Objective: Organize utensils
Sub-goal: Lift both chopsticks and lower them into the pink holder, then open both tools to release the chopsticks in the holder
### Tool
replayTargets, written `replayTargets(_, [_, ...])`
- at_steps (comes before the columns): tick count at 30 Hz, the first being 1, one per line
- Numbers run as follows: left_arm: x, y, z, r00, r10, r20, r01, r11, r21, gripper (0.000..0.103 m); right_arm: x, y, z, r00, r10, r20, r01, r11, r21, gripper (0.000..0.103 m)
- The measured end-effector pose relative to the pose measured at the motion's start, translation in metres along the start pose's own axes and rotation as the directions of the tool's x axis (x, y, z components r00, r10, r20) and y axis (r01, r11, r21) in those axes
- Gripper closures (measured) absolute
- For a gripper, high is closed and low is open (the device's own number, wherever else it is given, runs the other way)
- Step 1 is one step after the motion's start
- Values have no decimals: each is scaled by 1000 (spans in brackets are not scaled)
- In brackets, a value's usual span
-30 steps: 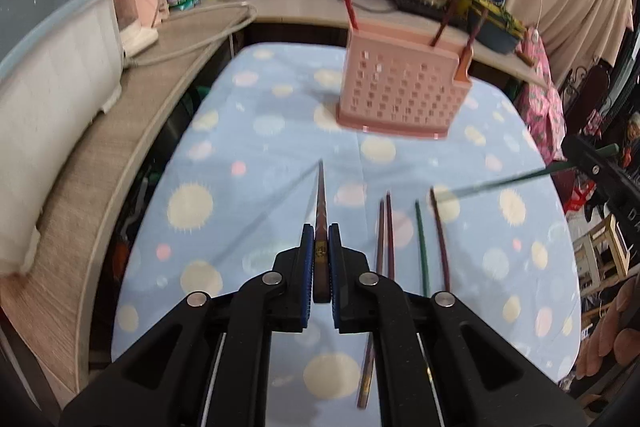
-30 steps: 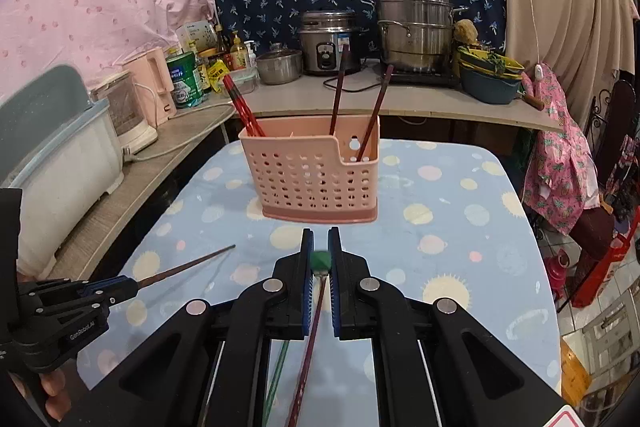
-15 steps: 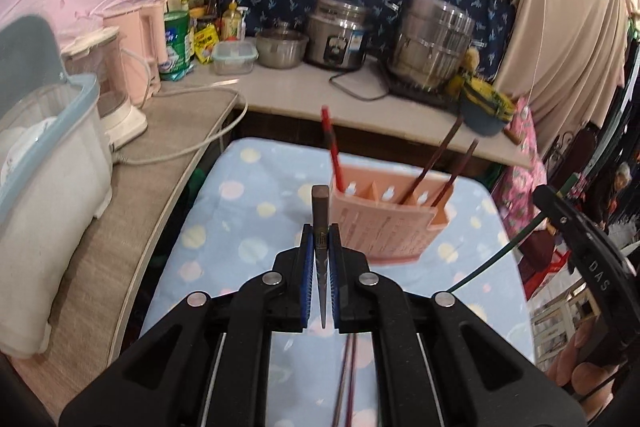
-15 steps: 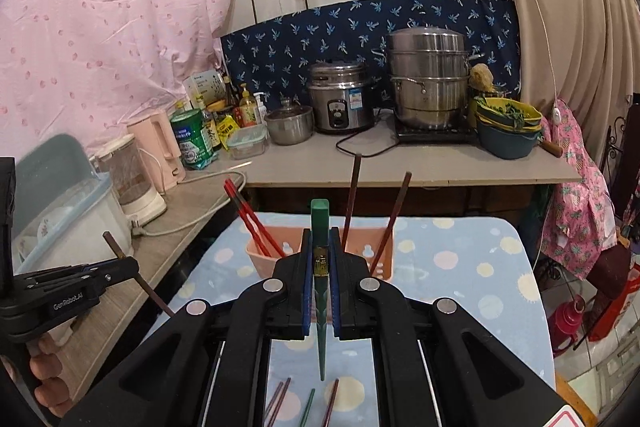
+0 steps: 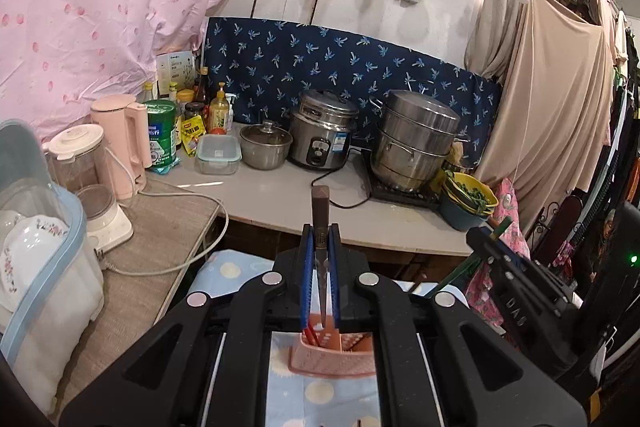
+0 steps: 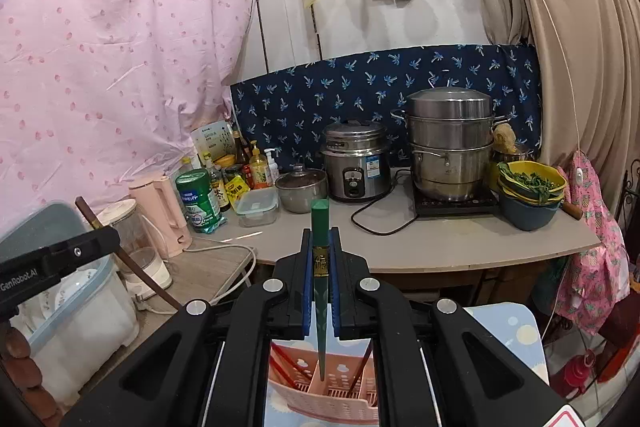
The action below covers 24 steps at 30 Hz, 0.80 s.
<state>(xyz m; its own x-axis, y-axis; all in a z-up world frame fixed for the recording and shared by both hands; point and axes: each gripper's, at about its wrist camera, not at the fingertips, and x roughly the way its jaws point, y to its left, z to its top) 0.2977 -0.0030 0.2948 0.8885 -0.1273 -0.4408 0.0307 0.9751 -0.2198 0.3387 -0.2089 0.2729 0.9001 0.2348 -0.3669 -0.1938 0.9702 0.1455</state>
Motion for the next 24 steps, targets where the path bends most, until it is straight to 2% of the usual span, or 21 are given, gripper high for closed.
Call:
replayTargets(6, [46,11,-13,996,21,-89,-23,1000,-22,96,47,-4,-20,995,-8,-103,7,1000,-9,96])
replayTargets(12, [73,16,-35,986,33,-161,-36,999,-19,96,77,-11,-51,982,-25,-187,24,1000,-7,96])
replayTargets(19, [92,18,-53,977,59,-204,-63,998,-12,96,89,-9,-64,976,-39,-213,35,999,-23,95])
replayTargets(21, [93,17,-58,976,82,-202,-85,996,-4,94,85,-8,-63,978,-46,-201,42,999,-25,88])
replayTargets(22, [93,16,-59,975,94,-201,-96,995,2,93,83,-8,-63,980,-46,-194,42,999,-23,80])
replayTargets(23, [92,16,-61,975,103,-199,-103,995,7,89,81,-8,-62,981,-43,-187,40,999,-21,75])
replayTargets(24, [92,16,-62,974,105,-199,-105,994,8,87,77,-7,-61,983,-43,-181,39,999,-22,75])
